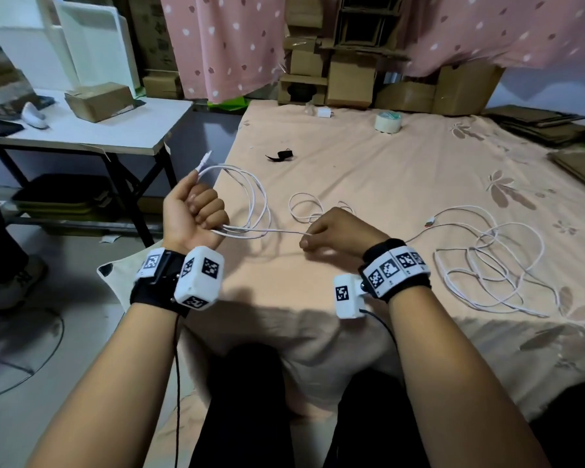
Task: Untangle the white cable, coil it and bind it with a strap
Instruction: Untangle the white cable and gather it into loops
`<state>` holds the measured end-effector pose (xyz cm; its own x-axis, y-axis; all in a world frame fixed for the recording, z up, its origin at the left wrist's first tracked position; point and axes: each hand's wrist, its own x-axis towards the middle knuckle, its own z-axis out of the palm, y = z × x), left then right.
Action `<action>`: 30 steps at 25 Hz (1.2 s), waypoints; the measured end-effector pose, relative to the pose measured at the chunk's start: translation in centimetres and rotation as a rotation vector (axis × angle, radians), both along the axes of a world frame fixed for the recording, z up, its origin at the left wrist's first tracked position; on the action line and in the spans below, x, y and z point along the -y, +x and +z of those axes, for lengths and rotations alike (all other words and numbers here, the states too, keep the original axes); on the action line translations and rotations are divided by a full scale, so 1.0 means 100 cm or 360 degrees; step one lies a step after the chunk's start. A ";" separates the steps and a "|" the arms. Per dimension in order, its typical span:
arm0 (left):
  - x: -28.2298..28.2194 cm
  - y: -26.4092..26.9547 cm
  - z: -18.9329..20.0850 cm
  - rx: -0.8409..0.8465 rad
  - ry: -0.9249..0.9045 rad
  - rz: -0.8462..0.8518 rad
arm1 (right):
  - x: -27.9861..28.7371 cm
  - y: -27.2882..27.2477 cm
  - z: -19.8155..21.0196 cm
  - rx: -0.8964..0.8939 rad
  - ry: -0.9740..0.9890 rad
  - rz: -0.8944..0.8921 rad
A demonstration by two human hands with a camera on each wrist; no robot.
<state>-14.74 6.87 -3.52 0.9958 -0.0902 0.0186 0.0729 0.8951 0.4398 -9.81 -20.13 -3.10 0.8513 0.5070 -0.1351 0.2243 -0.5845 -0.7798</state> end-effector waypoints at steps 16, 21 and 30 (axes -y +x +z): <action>0.101 -0.024 0.022 -0.0318 0.1455 -0.0873 | -0.023 0.020 0.030 -0.0269 -0.0007 -0.0252; 0.107 -0.030 0.016 -0.0364 0.1704 -0.0924 | -0.016 0.014 0.034 -0.0454 0.0113 -0.0192; 0.113 -0.038 0.010 -0.0454 0.1945 -0.0877 | -0.010 0.018 0.042 0.0041 -0.0828 -0.0022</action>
<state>-18.54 -4.46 -2.49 0.7816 -0.2828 -0.5559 0.5102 -0.2227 0.8307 -8.02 -19.13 1.07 0.8639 0.3668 -0.3450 0.2290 -0.8964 -0.3796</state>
